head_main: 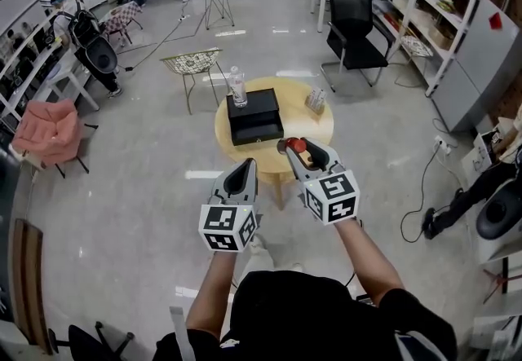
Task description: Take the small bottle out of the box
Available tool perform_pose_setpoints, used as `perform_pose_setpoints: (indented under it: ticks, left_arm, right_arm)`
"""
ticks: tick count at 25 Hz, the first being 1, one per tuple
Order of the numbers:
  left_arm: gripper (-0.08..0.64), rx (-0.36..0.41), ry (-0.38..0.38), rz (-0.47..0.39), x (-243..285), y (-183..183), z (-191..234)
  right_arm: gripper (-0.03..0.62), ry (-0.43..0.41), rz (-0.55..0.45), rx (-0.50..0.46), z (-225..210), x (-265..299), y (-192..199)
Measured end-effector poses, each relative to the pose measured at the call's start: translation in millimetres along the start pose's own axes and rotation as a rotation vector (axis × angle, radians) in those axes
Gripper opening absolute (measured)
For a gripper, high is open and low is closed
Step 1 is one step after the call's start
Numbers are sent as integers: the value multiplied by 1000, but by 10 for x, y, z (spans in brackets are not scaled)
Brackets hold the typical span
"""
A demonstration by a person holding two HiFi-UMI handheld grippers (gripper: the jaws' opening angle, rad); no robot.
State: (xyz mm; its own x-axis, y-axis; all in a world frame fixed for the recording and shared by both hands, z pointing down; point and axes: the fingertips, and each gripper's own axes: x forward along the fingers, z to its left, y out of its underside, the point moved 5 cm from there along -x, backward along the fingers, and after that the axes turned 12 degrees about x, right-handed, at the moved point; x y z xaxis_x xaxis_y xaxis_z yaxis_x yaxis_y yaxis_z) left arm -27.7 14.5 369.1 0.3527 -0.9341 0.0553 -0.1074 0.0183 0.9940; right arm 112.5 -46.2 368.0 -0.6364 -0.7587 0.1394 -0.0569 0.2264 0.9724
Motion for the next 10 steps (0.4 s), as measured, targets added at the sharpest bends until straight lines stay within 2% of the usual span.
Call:
perform_pose_setpoints:
  ticks: [10]
  left_arm:
    - [11, 1, -1, 3, -74, 7, -31]
  right_arm:
    - [137, -3, -3, 2, 50, -75, 10]
